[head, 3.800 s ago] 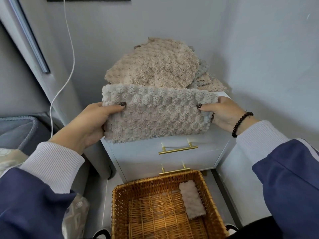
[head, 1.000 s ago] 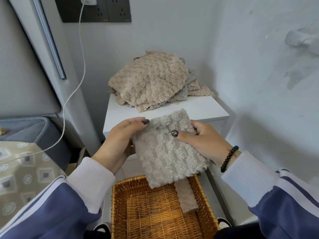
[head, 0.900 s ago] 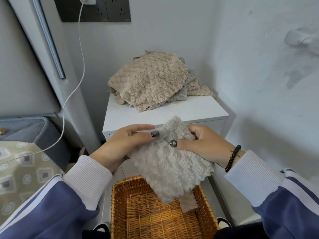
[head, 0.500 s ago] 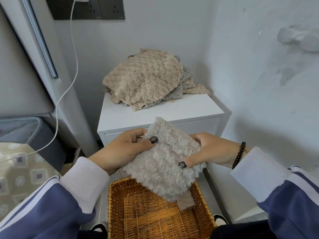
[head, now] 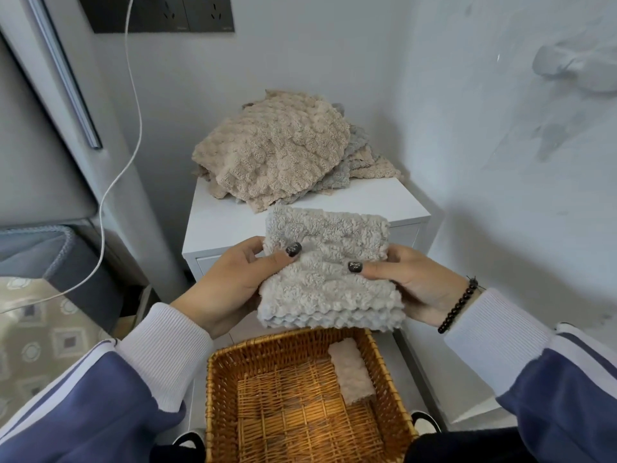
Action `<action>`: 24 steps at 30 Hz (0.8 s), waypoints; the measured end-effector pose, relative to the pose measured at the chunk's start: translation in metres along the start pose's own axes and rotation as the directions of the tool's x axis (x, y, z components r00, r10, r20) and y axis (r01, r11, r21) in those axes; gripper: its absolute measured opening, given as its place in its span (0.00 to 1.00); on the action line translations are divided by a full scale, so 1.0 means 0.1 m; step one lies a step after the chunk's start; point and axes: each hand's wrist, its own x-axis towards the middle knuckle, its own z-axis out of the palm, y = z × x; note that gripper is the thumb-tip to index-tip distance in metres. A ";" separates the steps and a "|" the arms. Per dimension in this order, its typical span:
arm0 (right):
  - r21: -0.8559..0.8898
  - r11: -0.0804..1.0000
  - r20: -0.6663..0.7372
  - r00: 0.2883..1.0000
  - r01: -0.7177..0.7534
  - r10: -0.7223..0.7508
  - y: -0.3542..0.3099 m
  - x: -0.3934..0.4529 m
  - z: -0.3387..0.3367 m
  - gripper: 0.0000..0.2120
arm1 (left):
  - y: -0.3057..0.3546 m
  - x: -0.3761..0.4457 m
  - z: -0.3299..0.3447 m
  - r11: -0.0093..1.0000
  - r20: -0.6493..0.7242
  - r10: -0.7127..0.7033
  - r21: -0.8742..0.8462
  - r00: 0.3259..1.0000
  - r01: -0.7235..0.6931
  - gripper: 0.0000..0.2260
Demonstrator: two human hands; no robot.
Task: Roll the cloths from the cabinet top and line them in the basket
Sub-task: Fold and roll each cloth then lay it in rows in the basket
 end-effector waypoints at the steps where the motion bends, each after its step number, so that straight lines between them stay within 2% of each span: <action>1: 0.030 0.999 -0.003 1.000 0.022 -0.022 -0.03 -0.01 -0.02 0.19 | 0.01 0.00 -0.03 0.999 0.008 -0.024 0.028 1.000 0.023 0.33; 3: 0.068 0.996 0.015 0.998 0.060 -0.061 -0.06 -0.02 -0.04 0.27 | 0.01 0.00 -0.07 0.998 0.032 -0.060 0.019 0.998 0.060 0.42; 5: 0.086 0.993 0.042 0.996 0.076 -0.080 -0.07 -0.02 -0.08 0.38 | 0.02 -0.02 -0.07 0.999 0.102 -0.037 -0.023 0.994 0.039 0.35; 7: 0.107 0.990 0.064 0.993 0.087 -0.095 -0.07 -0.02 -0.10 0.43 | 0.04 -0.03 -0.07 0.999 0.160 0.000 -0.048 0.987 0.008 0.28; 12: 0.188 0.974 0.121 0.981 0.129 -0.154 -0.08 -0.04 -0.14 0.38 | 0.05 -0.03 -0.10 0.984 0.243 0.074 -0.174 0.967 -0.031 0.31; 16: 0.193 0.974 0.150 0.977 0.121 -0.151 -0.11 -0.02 -0.15 0.41 | 0.07 -0.06 -0.09 0.974 0.260 0.103 -0.223 0.960 -0.044 0.27; 18: 0.257 0.964 0.160 0.980 0.073 -0.117 -0.12 0.00 -0.17 0.44 | 0.07 -0.05 -0.09 0.974 0.244 0.076 -0.226 0.967 -0.019 0.20; 19: 0.278 0.960 0.165 0.982 0.046 -0.095 -0.12 0.00 -0.18 0.42 | 0.07 -0.04 -0.10 0.973 0.233 0.050 -0.232 0.971 0.005 0.18; 21: 0.254 0.967 0.157 0.985 0.029 -0.070 -0.11 0.00 -0.21 0.31 | 0.06 -0.01 -0.13 0.969 0.246 0.022 -0.244 0.969 0.040 0.17; 24: 0.016 0.999 0.060 0.997 0.049 -0.050 -0.10 -0.04 -0.18 0.13 | 0.03 0.01 -0.13 0.983 0.226 -0.008 -0.176 0.974 0.049 0.11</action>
